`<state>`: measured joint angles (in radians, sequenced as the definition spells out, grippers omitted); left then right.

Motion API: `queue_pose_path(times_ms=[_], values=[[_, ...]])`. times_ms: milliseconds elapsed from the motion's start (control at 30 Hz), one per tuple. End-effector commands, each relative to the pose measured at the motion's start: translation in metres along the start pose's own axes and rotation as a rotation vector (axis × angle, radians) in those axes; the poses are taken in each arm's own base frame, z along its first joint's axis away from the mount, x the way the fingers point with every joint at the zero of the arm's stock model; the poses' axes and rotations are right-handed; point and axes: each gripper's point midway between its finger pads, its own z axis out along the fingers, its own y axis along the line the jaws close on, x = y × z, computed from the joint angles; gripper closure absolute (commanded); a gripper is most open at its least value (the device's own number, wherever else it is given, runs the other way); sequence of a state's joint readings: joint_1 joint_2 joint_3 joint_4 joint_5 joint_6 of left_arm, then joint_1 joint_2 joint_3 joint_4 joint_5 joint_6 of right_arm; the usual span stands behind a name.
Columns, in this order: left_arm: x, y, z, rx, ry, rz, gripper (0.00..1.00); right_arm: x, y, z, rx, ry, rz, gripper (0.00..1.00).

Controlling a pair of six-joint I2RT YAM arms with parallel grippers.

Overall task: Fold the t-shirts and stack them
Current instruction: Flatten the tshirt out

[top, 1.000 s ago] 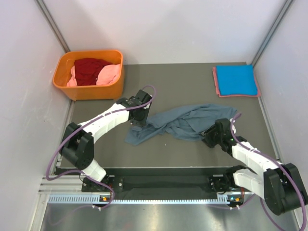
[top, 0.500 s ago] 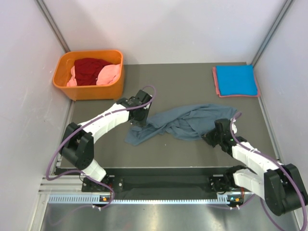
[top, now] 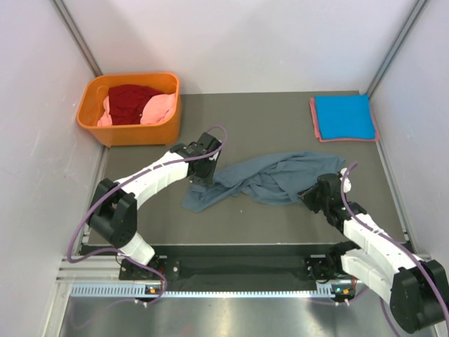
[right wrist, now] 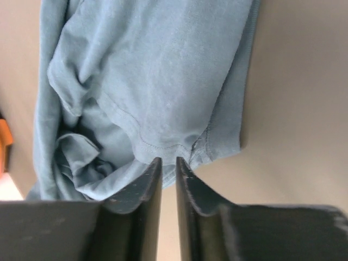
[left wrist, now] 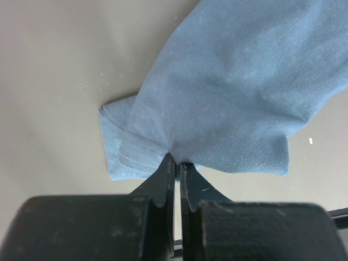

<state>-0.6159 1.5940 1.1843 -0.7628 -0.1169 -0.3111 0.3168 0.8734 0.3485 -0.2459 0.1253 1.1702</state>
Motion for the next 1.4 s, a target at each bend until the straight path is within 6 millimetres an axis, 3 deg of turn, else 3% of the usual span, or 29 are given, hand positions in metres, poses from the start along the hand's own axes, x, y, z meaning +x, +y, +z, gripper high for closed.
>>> queue_pose_path(times_ms=[0,300,733,767,867,1100,1367], values=[[-0.010,0.001,-0.009,0.009,-0.056,-0.008,1.00,-0.001,0.012,0.002,-0.051,-0.007,-0.081,0.80],[-0.009,0.002,-0.009,0.004,-0.056,-0.001,1.00,-0.013,0.007,0.010,-0.059,-0.063,-0.196,0.73],[-0.011,0.002,-0.010,0.002,-0.064,0.004,1.00,0.001,-0.020,0.027,-0.005,-0.031,-0.137,0.61],[-0.010,0.002,-0.009,0.003,-0.062,0.002,1.00,-0.001,-0.013,0.028,-0.036,-0.040,-0.127,0.60],[-0.010,0.001,-0.010,0.008,-0.063,-0.001,1.00,0.003,-0.010,0.028,-0.060,-0.029,-0.119,0.61],[-0.010,0.002,-0.009,0.002,-0.065,-0.001,1.00,-0.003,-0.004,0.022,-0.082,-0.055,-0.111,0.71],[-0.010,0.002,-0.009,0.005,-0.063,-0.001,1.00,-0.001,-0.002,0.024,-0.065,-0.032,-0.082,0.73]])
